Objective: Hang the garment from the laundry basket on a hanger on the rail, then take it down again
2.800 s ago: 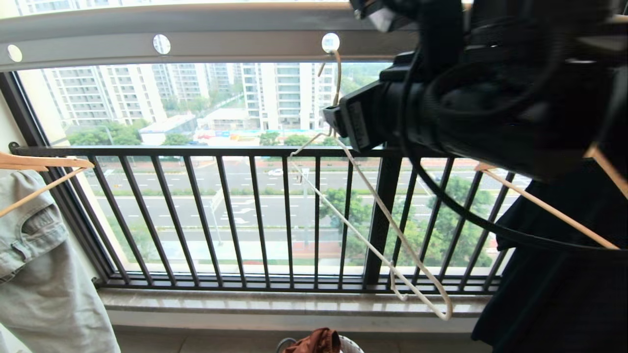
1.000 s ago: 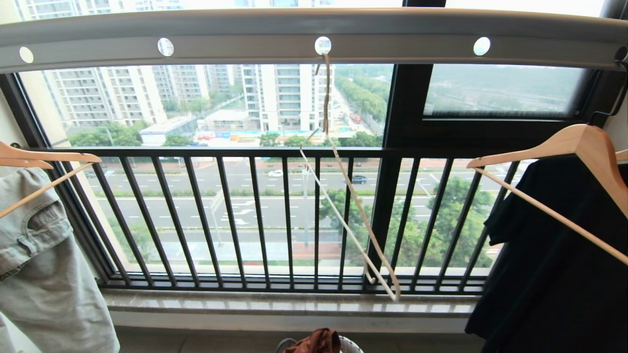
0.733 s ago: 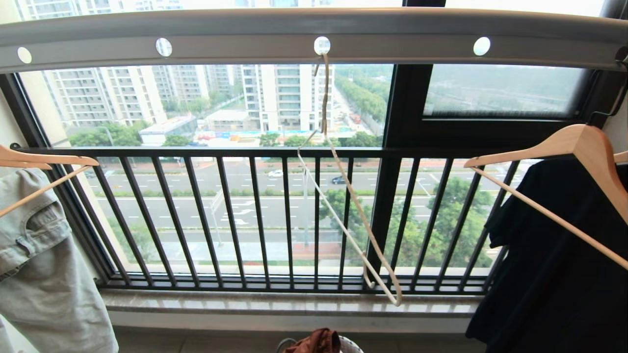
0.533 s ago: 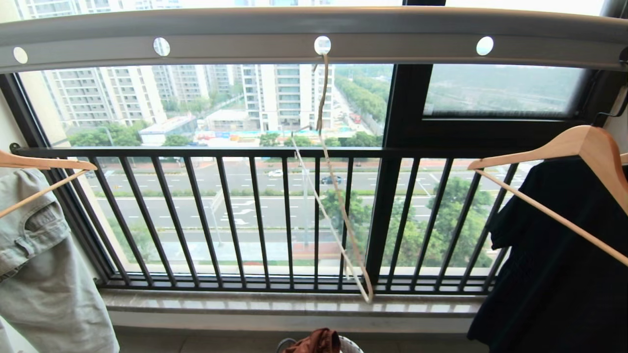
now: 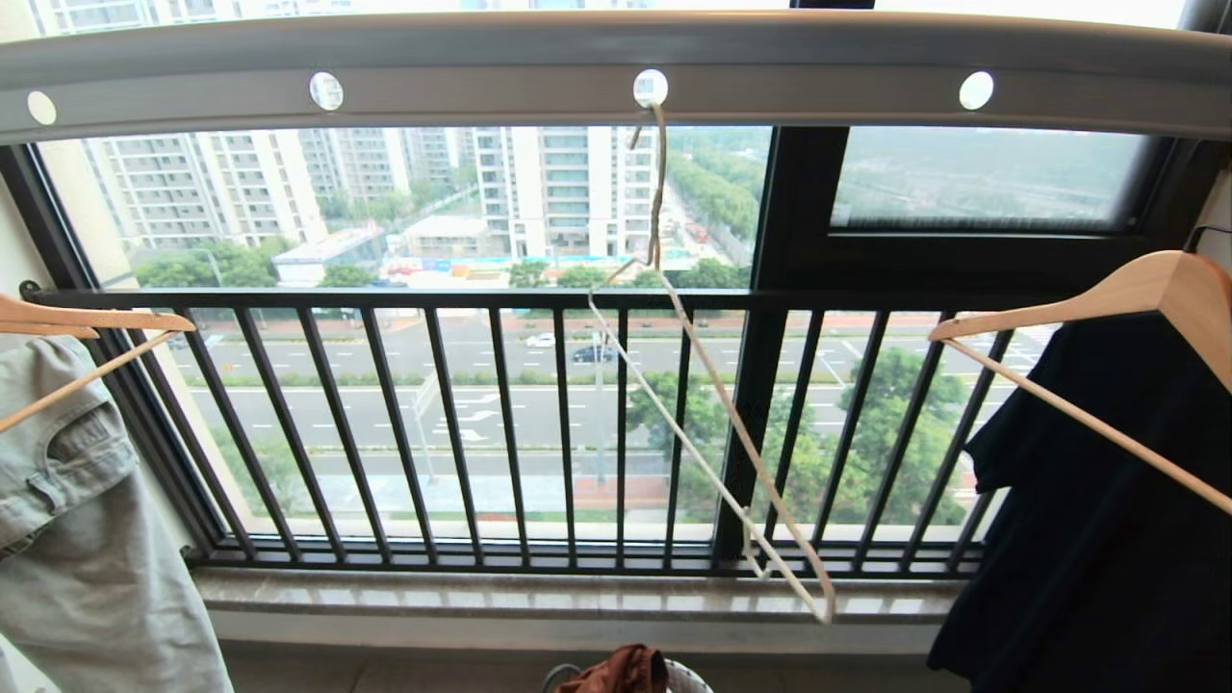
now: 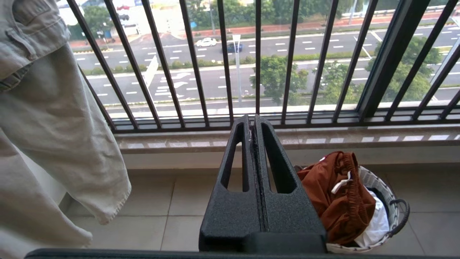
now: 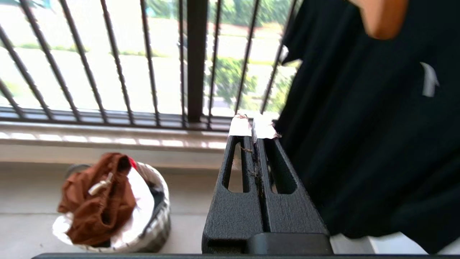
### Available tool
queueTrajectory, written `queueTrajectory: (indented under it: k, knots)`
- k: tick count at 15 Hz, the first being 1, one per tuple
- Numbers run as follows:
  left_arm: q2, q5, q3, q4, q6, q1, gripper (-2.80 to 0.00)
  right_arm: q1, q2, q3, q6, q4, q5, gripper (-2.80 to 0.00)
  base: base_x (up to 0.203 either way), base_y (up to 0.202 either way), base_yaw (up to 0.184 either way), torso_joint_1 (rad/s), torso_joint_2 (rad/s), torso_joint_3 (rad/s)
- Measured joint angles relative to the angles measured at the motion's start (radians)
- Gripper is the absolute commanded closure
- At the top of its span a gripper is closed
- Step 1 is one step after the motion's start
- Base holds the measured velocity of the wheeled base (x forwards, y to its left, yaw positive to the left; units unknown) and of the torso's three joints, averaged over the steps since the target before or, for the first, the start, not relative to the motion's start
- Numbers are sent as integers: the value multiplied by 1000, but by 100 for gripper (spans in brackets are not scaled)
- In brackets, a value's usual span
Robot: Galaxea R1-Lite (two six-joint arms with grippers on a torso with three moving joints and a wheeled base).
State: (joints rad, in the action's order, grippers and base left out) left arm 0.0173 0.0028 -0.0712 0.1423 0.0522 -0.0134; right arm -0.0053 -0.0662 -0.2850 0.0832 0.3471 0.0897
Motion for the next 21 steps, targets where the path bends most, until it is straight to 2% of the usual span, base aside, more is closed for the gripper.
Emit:
queueTrajectory:
  k: [2, 5, 12, 21]
  knots:
    - [-10, -1, 27, -63, 12, 0, 0, 3, 37, 110, 2, -127, -37, 0, 0, 0, 0, 0, 0, 0]
    - [-15, -1, 38, -71, 11, 0, 0, 4, 60, 238, -10, -304, -79, 0, 0, 0, 0, 0, 0, 0]
    - [-17, -1, 42, -71, -33, -1, 0, 4, 68, 275, -53, -321, -83, 0, 0, 0, 0, 0, 0, 0]
    - [-17, -1, 42, -69, -40, 0, 0, 4, 68, 276, -57, -321, -82, 0, 0, 0, 0, 0, 0, 0]
